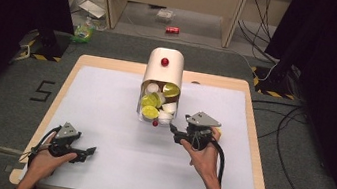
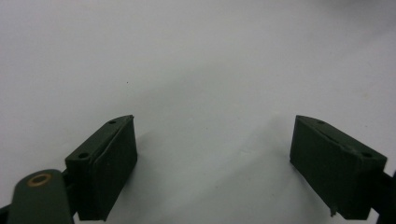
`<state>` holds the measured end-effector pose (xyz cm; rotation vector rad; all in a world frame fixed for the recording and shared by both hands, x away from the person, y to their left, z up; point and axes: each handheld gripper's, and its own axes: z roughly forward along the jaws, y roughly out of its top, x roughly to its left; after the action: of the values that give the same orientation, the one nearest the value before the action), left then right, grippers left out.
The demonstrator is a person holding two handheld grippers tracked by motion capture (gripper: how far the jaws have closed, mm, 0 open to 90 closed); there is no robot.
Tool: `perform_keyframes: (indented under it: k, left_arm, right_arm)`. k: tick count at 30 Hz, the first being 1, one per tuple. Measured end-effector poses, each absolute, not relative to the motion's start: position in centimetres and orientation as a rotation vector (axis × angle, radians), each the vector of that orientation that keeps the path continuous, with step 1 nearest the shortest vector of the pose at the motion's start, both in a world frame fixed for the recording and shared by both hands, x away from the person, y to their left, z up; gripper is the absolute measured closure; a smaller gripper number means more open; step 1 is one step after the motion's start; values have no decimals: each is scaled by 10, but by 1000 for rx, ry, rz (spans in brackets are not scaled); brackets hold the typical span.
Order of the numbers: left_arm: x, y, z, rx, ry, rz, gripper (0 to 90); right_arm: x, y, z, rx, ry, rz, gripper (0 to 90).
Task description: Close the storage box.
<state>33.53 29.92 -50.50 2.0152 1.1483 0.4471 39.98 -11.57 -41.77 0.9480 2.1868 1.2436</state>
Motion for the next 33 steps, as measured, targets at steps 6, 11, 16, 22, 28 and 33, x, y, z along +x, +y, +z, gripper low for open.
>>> perform_keyframes:
  k: [6,11,16,22,28,33]
  left_arm:
    - [335,299,-505,2017,1148,449,144]
    - [335,299,-505,2016,1148,447,144]
    - [335,299,-505,2019,1148,450,144]
    - [335,299,-505,2021,1149,453,144]
    - [335,298,-505,2021,1148,455,143]
    - [335,298,-505,2021,1148,455,143]
  right_arm:
    - [401,-117,-415,960,2165,1271,345]
    - [402,-118,-413,971,2150,1289,343]
    - [404,-119,-411,969,2134,1305,338]
    - [405,-118,-411,972,2130,1307,324]
    - [408,-117,-411,971,2123,1300,319]
    - [411,-117,-411,978,2119,1300,313]
